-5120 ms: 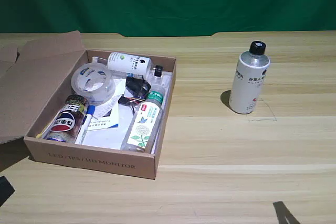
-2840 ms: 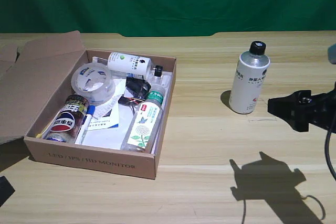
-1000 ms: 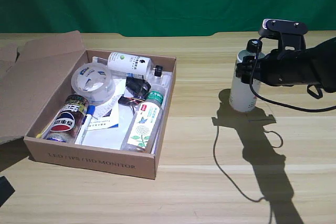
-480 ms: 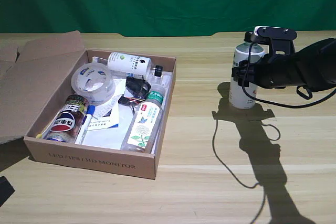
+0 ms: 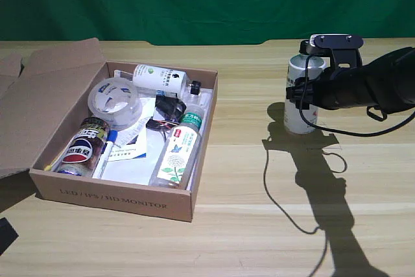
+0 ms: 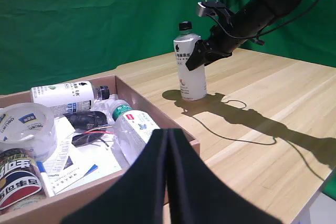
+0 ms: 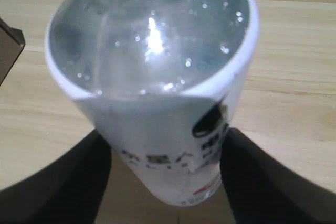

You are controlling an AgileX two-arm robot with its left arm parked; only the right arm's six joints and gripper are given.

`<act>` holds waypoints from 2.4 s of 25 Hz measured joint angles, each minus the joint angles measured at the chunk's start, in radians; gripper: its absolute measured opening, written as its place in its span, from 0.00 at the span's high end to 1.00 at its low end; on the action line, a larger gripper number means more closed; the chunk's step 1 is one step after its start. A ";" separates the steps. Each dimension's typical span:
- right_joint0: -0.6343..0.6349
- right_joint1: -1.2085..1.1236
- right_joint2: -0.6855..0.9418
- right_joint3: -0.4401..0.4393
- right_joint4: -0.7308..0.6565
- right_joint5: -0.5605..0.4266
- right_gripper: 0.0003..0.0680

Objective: Place the white bottle into the box.

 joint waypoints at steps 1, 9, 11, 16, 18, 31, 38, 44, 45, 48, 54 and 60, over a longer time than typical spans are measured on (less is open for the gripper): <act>0.010 -0.002 0.000 -0.001 0.011 -0.014 0.31; 0.257 -0.140 -0.011 -0.011 0.144 -0.112 0.31; 0.324 -0.155 -0.046 -0.019 0.170 -0.120 0.31; 0.442 -0.127 -0.155 0.009 0.251 -0.122 0.90; 0.455 -0.086 -0.194 0.026 0.270 -0.122 0.97; 0.455 -0.026 -0.233 0.113 0.177 -0.122 0.60; 0.445 -0.039 -0.233 0.138 0.080 -0.122 0.11; 0.281 -0.182 -0.173 0.138 0.103 -0.122 0.17; 0.245 -0.214 -0.149 0.135 0.116 -0.122 0.19; 0.122 -0.332 -0.068 0.124 0.180 -0.122 0.30; -0.023 -0.587 0.133 0.029 0.232 -0.122 0.80; -0.030 -0.842 0.329 -0.028 0.088 -0.126 1.00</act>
